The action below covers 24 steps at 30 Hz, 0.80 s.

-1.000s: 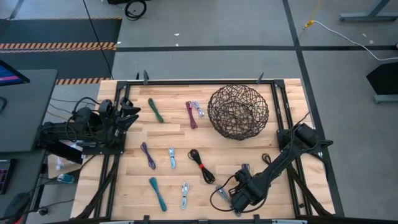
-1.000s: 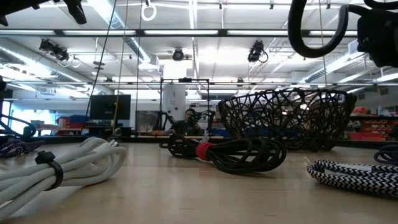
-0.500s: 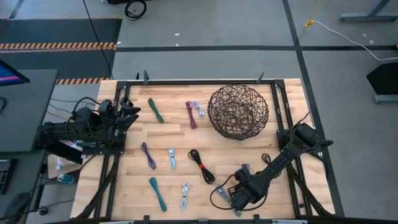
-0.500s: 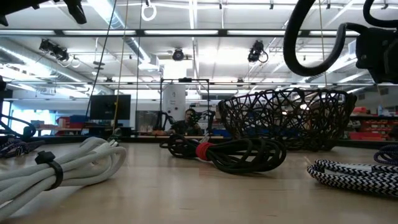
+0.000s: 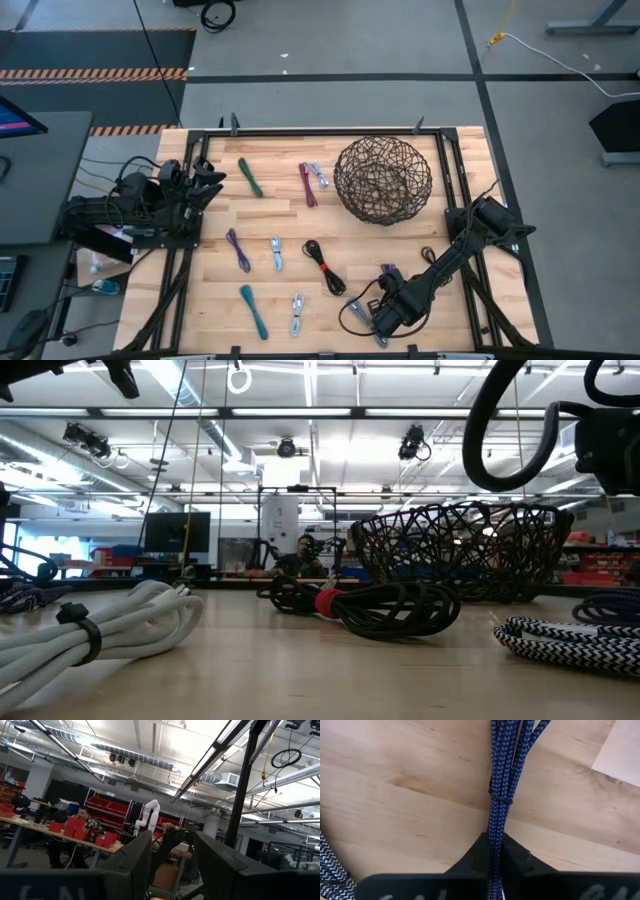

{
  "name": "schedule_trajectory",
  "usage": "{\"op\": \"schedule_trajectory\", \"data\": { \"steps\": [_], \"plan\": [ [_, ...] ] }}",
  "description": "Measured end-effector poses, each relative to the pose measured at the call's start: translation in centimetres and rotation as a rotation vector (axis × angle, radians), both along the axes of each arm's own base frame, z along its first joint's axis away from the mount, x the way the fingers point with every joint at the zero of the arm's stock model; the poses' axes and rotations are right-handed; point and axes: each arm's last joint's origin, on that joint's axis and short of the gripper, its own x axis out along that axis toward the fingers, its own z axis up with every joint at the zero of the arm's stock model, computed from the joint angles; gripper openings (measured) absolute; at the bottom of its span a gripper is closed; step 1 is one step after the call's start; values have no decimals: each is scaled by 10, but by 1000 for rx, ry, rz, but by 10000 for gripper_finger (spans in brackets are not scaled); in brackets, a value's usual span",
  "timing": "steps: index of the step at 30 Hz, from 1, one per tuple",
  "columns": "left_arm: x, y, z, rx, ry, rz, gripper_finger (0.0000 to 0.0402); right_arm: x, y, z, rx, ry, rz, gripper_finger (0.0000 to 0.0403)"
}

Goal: Pick and place USB-C Cables
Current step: Put the bottom violet charger cable into the black wire basket

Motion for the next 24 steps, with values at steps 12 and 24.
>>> {"op": "schedule_trajectory", "data": {
  "steps": [12,24],
  "plan": [
    [0,0,0,0,0,0,156,13,-5,21,5,-93,64,17],
    [0,0,0,0,1,0,156,47,-47,116,-183,-323,181,17]
  ]
}}
